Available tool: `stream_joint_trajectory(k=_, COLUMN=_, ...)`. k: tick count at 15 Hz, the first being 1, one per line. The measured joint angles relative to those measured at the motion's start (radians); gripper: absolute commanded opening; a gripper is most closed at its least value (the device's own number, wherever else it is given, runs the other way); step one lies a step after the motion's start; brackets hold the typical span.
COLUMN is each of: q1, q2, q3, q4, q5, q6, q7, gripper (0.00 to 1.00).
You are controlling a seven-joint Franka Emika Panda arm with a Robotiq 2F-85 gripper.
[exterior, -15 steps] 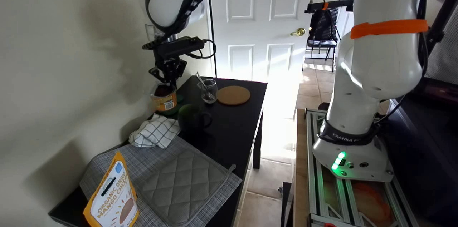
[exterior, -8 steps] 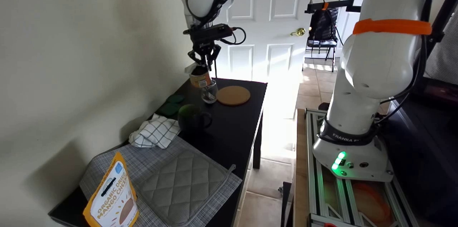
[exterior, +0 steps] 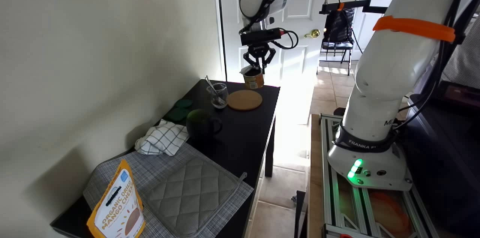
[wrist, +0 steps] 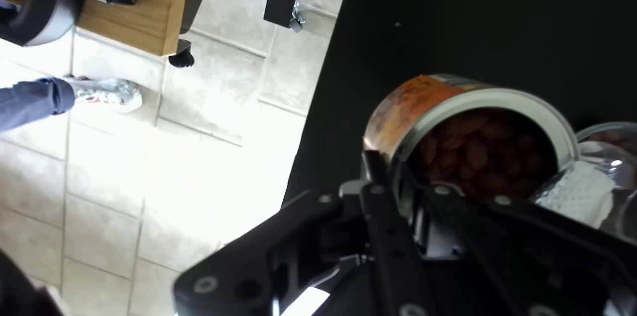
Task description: Move the can to the wooden board on the right.
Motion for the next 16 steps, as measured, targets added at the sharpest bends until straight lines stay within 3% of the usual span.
stream_joint_trajectory(k=5, q1=-0.081, q2=0.070, q3=-0.030, q4=-0.061, q5=0.008, q6=0.189, q7=0.167, gripper=0.03)
stream_joint_trajectory(k=11, q1=-0.052, q2=0.266, q3=-0.025, q4=0.004, q5=0.056, q6=0.375, q7=0.457, gripper=0.03)
stream_joint_trajectory(k=16, q1=-0.021, q2=0.426, q3=-0.062, q4=0.115, q5=0.184, q6=0.422, q7=0.553, gripper=0.03)
